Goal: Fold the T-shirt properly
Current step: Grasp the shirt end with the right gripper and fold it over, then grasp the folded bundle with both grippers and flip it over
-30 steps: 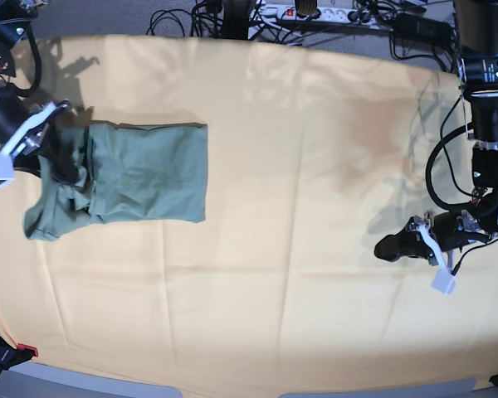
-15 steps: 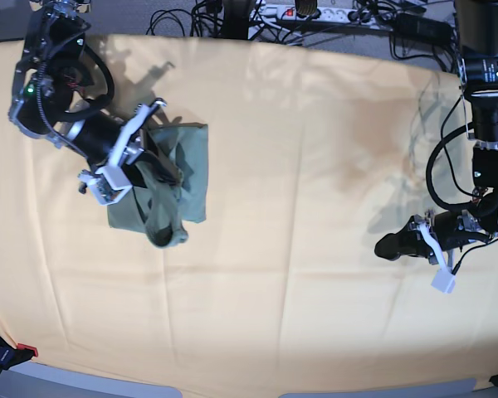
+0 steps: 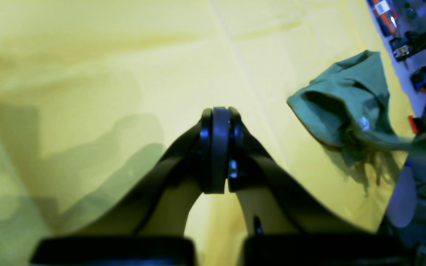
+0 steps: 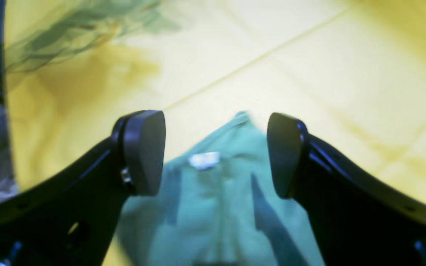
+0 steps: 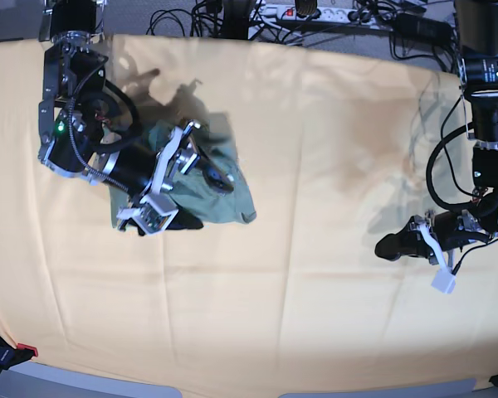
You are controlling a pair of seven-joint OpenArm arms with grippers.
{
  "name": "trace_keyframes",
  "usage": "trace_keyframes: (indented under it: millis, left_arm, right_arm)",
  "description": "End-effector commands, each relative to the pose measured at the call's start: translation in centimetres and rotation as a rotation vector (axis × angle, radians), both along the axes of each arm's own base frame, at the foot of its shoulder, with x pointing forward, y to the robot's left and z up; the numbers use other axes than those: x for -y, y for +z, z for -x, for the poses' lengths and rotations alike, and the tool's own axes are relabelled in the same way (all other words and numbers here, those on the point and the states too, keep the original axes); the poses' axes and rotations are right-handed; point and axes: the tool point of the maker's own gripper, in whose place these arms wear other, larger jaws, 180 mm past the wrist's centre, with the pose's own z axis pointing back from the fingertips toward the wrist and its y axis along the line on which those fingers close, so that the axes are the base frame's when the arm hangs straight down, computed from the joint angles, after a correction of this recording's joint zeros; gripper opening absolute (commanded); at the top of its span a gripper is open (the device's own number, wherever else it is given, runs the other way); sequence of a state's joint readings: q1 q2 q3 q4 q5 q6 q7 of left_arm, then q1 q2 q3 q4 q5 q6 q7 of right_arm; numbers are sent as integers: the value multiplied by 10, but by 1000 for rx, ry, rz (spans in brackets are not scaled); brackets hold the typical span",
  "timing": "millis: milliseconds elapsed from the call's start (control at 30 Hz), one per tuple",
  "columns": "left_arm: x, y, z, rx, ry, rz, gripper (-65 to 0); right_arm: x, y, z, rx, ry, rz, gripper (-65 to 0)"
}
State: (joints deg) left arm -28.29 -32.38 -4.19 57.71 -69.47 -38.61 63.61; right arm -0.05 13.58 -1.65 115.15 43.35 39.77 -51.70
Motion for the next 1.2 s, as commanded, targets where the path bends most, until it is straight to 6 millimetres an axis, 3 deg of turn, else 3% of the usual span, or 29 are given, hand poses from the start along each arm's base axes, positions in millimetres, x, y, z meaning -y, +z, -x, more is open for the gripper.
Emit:
trace_keyframes:
  millis: [0,200,233,267,333,367,533,667,900,1067,1167]
  left_arm:
    - [-5,27,-12,76,9,17,-650]
    - [-4,29,-13,78,8,17,-650]
    - [-4,27,-12,73,4,14,-650]
    - [-3,28,-11,78,-7,12,-650]
    - [2,33,-8,78,-29,51,-650]
    - [5,37,-6,78,-44,71,-650]
    - [22,58,-8,143,-110,40,-650]
    - [56,71,2,196,-231,0,-650]
    - [140,78,56,290,-565,-98,-650]
    - [187,72,102,327,-772,-130,-650]
    - [208,55,116,316,-841,-153,-650]
  right_arm:
    - [6,18,-8,66,-16,-11,-204]
    - [56,31,-26,86,-166,-5,-220]
    - [65,33,-29,92,-193,-6,-266]
    - [73,35,-31,99,-219,-7,-353]
    - [86,38,-33,107,-256,-6,-608]
    - [89,38,-34,107,-266,-4,-650]
    - [102,34,-42,108,-269,37,-650]
    - [121,24,-61,67,-272,82,-650]
    - [160,-1,-95,-40,-275,219,-650]
    - [167,-10,-102,-64,-265,296,-650]
    - [164,-18,-99,-87,-251,297,-650]
